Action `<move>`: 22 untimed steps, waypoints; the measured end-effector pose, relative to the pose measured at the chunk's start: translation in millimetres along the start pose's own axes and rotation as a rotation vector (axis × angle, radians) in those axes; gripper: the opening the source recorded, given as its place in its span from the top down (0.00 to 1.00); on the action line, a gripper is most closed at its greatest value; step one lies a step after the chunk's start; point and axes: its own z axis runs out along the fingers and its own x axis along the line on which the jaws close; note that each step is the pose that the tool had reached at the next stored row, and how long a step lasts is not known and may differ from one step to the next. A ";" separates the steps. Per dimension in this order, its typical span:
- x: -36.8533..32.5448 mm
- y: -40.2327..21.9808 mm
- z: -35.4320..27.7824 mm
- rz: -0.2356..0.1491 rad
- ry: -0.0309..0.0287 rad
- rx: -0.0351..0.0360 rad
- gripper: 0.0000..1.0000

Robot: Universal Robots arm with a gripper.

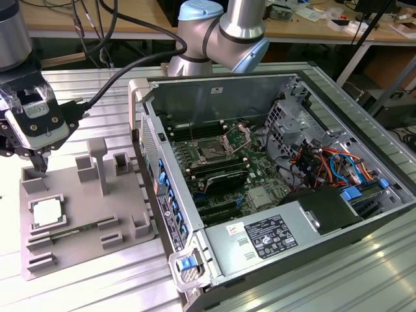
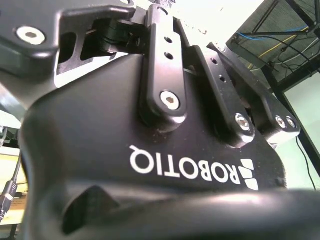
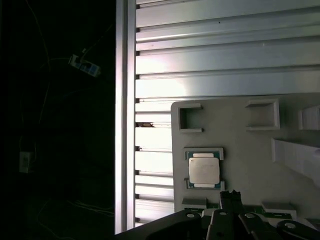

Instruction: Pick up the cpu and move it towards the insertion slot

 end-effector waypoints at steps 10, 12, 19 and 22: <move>0.0 0.0 2.0 0.000 -0.0001 0.0000 0.89; 0.0 0.0 2.3 0.000 0.0000 0.0000 0.89; 0.0 0.0 3.4 0.000 0.0000 0.0000 0.89; 0.0 0.0 4.2 0.000 -0.0001 0.0000 0.89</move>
